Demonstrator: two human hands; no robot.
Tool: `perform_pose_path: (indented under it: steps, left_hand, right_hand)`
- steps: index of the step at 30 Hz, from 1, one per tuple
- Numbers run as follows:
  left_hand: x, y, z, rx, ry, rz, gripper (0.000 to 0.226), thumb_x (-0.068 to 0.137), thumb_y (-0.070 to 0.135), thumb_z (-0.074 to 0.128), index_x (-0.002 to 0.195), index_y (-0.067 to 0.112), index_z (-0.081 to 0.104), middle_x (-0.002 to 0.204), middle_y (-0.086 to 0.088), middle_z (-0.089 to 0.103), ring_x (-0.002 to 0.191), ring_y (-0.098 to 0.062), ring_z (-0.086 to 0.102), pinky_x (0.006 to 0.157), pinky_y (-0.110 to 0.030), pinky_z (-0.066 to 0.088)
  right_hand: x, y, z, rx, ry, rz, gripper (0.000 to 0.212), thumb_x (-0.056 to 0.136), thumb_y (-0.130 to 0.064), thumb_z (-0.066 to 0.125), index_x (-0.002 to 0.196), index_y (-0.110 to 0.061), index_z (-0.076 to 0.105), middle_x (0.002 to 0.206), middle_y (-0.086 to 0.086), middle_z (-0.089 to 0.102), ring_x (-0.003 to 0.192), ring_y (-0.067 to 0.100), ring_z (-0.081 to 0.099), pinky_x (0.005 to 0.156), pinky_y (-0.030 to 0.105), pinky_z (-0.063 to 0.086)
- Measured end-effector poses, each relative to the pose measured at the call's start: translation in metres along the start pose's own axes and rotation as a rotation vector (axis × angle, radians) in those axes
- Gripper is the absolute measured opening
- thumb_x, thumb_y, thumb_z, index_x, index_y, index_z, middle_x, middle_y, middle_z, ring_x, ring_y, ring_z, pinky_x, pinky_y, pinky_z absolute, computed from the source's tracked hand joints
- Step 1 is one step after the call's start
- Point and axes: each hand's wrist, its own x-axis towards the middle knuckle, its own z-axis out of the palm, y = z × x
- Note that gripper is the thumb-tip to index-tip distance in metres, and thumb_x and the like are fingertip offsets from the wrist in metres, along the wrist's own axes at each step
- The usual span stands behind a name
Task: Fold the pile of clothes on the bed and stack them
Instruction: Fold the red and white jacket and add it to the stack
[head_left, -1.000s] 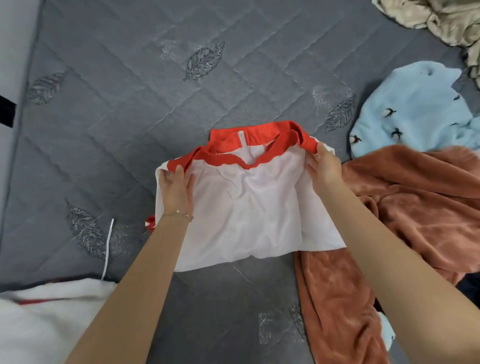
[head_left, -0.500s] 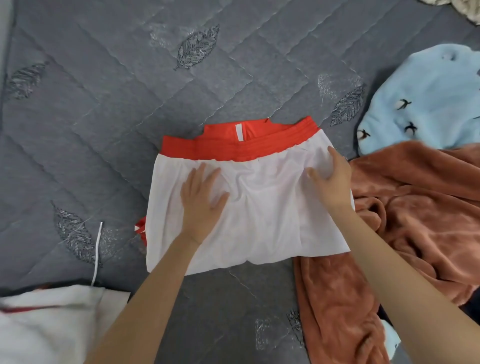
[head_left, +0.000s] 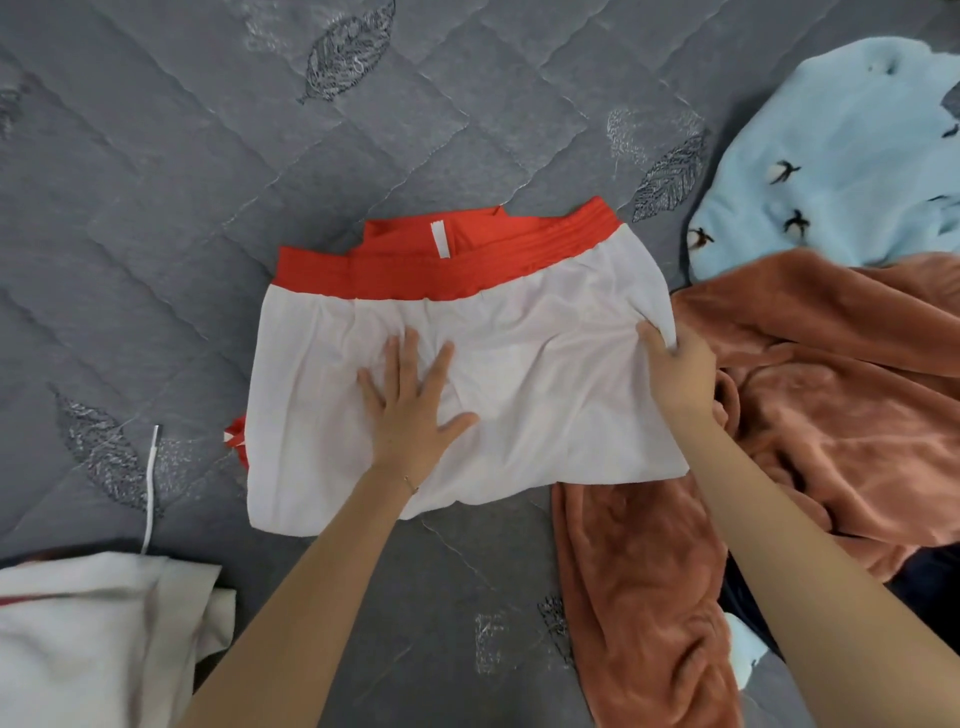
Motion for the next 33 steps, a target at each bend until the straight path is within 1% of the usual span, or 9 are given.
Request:
perform_pose_path:
  steps: [3, 5, 8, 14, 18, 22, 26, 31, 33]
  left_hand:
    - [-0.005, 0.02, -0.001, -0.11, 0.121, 0.031, 0.075, 0.089, 0.043, 0.063, 0.153, 0.03, 0.026, 0.162, -0.013, 0.01, 0.148, -0.03, 0.002, 0.116, -0.058, 0.001]
    - [-0.01, 0.033, 0.001, -0.168, 0.238, 0.158, 0.051, 0.092, 0.032, 0.062, 0.141, 0.024, 0.048, 0.151, -0.012, 0.034, 0.139, -0.032, 0.022, 0.115, -0.06, 0.021]
    - [-0.016, 0.048, 0.012, -0.165, 0.21, 0.244, 0.041, 0.094, 0.037, 0.048, 0.13, 0.021, 0.059, 0.132, -0.004, 0.052, 0.124, -0.025, 0.038, 0.103, -0.056, 0.038]
    - [-0.019, 0.049, 0.021, -0.089, -0.05, 0.181, 0.066, 0.093, 0.054, 0.014, 0.151, 0.028, 0.032, 0.16, 0.0, 0.023, 0.147, -0.019, 0.007, 0.117, -0.046, -0.01]
    - [-0.026, 0.048, 0.009, -0.208, -0.123, 0.171, 0.05, 0.103, 0.044, 0.034, 0.151, 0.033, 0.03, 0.164, 0.005, 0.009, 0.15, -0.013, -0.001, 0.118, -0.043, -0.012]
    - [-0.037, 0.048, -0.025, -0.871, -0.025, -0.02, 0.027, 0.102, 0.031, 0.049, 0.126, 0.027, 0.059, 0.149, 0.009, 0.04, 0.14, 0.0, 0.027, 0.119, -0.029, 0.018]
    - [-0.053, 0.044, -0.064, -1.169, 0.132, -0.197, 0.018, 0.095, 0.038, 0.053, 0.101, 0.024, 0.061, 0.115, 0.007, 0.055, 0.109, 0.0, 0.051, 0.092, -0.017, 0.042]
    - [-0.064, 0.02, -0.098, -1.563, 0.059, -0.507, 0.025, 0.104, 0.035, 0.041, 0.114, 0.016, 0.054, 0.116, -0.003, 0.061, 0.106, -0.02, 0.061, 0.081, -0.025, 0.053]
    - [-0.063, 0.001, -0.104, -1.507, 0.021, -0.616, 0.035, 0.104, 0.032, 0.039, 0.126, 0.008, 0.052, 0.123, -0.008, 0.06, 0.113, -0.025, 0.059, 0.094, -0.038, 0.052]
  right_hand:
    - [-0.001, 0.01, -0.007, 0.01, -0.103, 0.013, 0.03, 0.102, -0.037, 0.047, 0.075, -0.025, 0.051, 0.067, -0.01, 0.05, 0.065, 0.006, 0.047, 0.066, 0.024, 0.036]
    - [0.0, 0.012, -0.011, 0.026, -0.177, 0.027, 0.029, 0.102, -0.04, 0.046, 0.084, -0.02, 0.057, 0.071, -0.01, 0.053, 0.068, 0.006, 0.049, 0.069, 0.026, 0.038]
    - [0.003, 0.008, -0.016, 0.062, -0.253, 0.05, 0.032, 0.102, -0.042, 0.045, 0.1, -0.015, 0.063, 0.086, -0.008, 0.06, 0.08, 0.009, 0.055, 0.071, 0.025, 0.042]
    - [-0.008, 0.0, -0.017, 0.076, -0.256, -0.013, 0.032, 0.103, -0.044, 0.04, 0.111, -0.021, 0.06, 0.094, -0.014, 0.06, 0.095, 0.006, 0.055, 0.087, 0.024, 0.039]
    - [-0.03, -0.027, -0.017, 0.133, -0.257, -0.172, 0.031, 0.104, -0.033, 0.043, 0.084, -0.013, 0.054, 0.078, -0.011, 0.051, 0.072, -0.001, 0.046, 0.069, 0.017, 0.037]
    - [-0.058, -0.066, -0.005, 0.134, -0.303, -0.354, 0.031, 0.104, -0.027, 0.045, 0.085, -0.005, 0.054, 0.079, -0.008, 0.052, 0.071, -0.003, 0.045, 0.07, 0.019, 0.038]
    - [-0.091, -0.105, 0.027, 0.166, -0.416, -0.452, 0.019, 0.104, -0.021, 0.047, 0.104, -0.024, 0.065, 0.095, -0.022, 0.063, 0.088, -0.016, 0.054, 0.084, 0.007, 0.038]
    - [-0.131, -0.129, 0.08, 0.128, -0.617, -0.402, 0.037, 0.104, -0.021, 0.046, 0.141, -0.018, 0.052, 0.136, -0.004, 0.059, 0.123, 0.008, 0.05, 0.102, 0.014, 0.034]
    - [-0.144, -0.131, 0.095, 0.127, -0.68, -0.373, 0.042, 0.105, -0.018, 0.042, 0.146, -0.02, 0.045, 0.146, -0.005, 0.05, 0.134, 0.01, 0.043, 0.109, 0.015, 0.027]
